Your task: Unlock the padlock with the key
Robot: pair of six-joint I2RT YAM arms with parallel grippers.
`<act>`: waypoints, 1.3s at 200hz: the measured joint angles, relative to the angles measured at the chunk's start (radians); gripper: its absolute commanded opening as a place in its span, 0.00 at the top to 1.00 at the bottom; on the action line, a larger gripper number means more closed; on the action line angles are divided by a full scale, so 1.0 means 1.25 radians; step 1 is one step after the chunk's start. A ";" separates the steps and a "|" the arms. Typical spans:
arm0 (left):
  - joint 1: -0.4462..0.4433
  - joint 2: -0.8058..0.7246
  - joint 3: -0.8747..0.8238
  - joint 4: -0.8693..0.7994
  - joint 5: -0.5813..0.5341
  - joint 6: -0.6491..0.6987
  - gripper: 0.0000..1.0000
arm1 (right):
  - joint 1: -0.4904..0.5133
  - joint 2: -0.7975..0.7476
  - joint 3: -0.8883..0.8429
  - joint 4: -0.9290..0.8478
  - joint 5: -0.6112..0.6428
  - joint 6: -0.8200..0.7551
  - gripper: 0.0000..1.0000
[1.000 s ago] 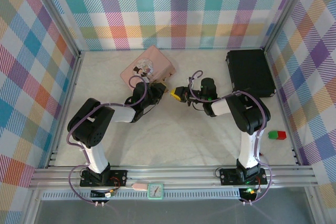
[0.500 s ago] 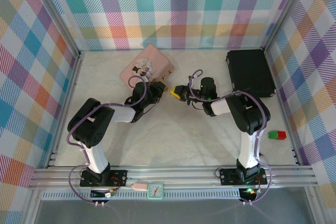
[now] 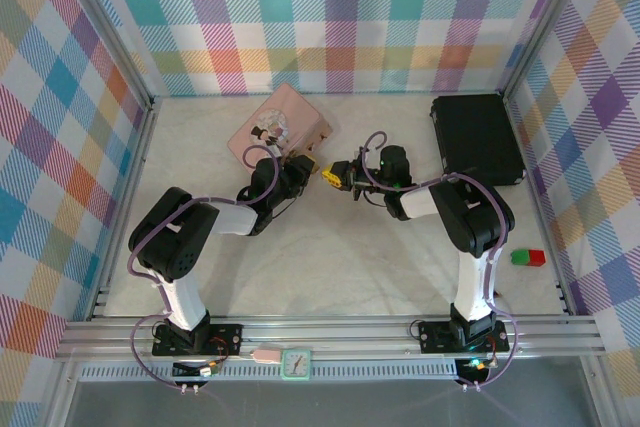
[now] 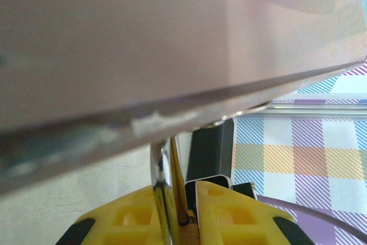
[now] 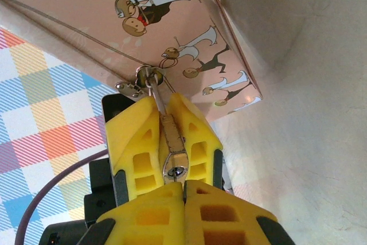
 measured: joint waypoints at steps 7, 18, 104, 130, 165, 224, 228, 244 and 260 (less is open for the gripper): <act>0.000 0.000 0.000 0.000 -0.002 0.000 1.00 | 0.002 -0.002 0.000 -0.003 0.007 0.000 1.00; 0.000 0.000 0.000 0.000 -0.007 0.000 1.00 | 0.007 -0.009 0.000 -0.014 0.020 -0.002 1.00; -0.022 -0.001 0.001 -0.043 -0.059 -0.006 1.00 | 0.069 -0.047 -0.017 -0.095 0.189 -0.040 1.00; -0.023 -0.001 0.001 -0.042 -0.061 -0.007 1.00 | 0.069 -0.047 -0.017 -0.095 0.196 -0.043 1.00; -0.023 -0.001 0.000 -0.041 -0.064 -0.010 1.00 | 0.061 -0.027 -0.009 -0.074 0.172 -0.050 1.00; -0.023 -0.001 0.000 -0.031 -0.075 -0.029 1.00 | 0.042 0.003 0.022 -0.060 0.108 -0.061 1.00; -0.023 -0.001 0.000 -0.029 -0.075 -0.030 1.00 | 0.041 0.003 0.023 -0.060 0.105 -0.064 1.00; -0.023 -0.001 -0.002 -0.014 -0.074 -0.031 1.00 | 0.033 0.003 0.030 -0.060 0.085 -0.073 1.00; -0.023 -0.001 -0.004 0.000 -0.070 -0.031 1.00 | 0.025 0.003 0.034 -0.060 0.063 -0.080 1.00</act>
